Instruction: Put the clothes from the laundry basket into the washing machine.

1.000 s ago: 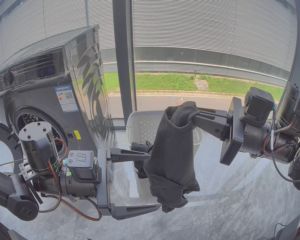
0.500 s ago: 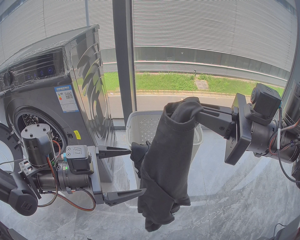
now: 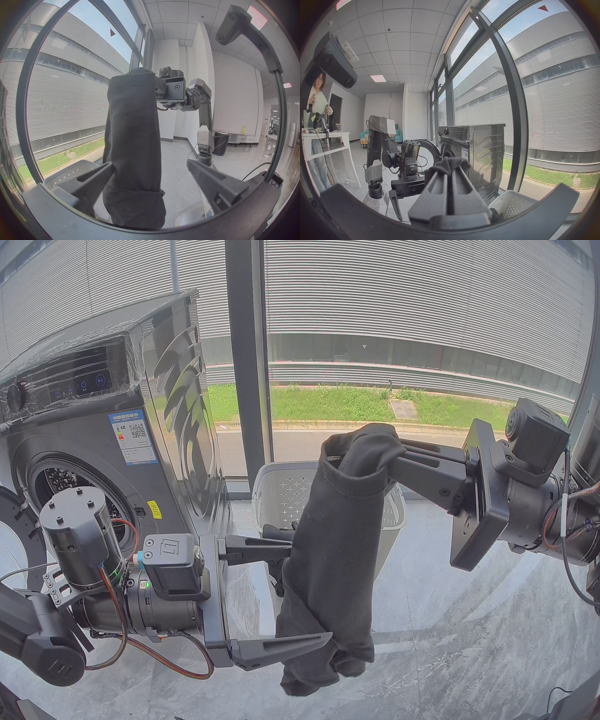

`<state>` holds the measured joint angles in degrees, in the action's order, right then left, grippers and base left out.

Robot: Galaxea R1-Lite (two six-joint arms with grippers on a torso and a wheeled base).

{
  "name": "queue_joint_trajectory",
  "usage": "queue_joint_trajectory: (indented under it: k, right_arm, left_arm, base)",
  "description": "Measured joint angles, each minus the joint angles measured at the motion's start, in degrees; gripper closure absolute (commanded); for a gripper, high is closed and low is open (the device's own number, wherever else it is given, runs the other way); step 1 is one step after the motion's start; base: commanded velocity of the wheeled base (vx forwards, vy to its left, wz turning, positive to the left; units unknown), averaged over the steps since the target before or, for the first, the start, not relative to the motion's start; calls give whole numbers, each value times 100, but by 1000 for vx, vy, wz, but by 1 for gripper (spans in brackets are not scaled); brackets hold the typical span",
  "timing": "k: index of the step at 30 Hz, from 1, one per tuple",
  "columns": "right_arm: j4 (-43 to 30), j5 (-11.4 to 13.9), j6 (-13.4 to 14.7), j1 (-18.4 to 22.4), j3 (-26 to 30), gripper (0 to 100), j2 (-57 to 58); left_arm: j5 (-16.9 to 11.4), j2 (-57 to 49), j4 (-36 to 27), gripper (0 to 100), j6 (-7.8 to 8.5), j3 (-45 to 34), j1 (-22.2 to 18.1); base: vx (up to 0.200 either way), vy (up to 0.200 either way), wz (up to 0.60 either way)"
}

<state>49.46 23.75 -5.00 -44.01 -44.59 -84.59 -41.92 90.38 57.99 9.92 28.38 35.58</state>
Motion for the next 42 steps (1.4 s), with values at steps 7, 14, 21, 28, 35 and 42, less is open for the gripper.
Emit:
queue_joint_trajectory:
  k: [7, 14, 21, 28, 35, 42]
  right_arm:
    - [0, -10, 2, -141, -57, 100, -13]
    - [0, -13, 5, -288, -74, 100, -6]
    - [0, -13, 5, -323, -83, 100, -6]
    - [0, -11, 2, -334, -91, 100, -6]
    - [0, -18, 10, -423, -133, 100, -2]
    - [2, -21, 11, -463, -179, 100, -20]
  left_arm:
    - [21, 116, 1, 100, -2, 12, 41]
    - [101, 297, 9, 100, 0, 34, 11]
    - [99, 341, 11, 100, 0, 34, 11]
    - [104, 341, 11, 100, -2, 37, 2]
    - [99, 344, -38, 100, -7, 108, 0]
    - [98, 352, -54, 0, 12, 161, 9]
  base:
    - [0, 0, 0]
    - [0, 0, 0]
    - [0, 0, 0]
    - [0, 0, 0]
    - [0, 0, 0]
    - [0, 0, 0]
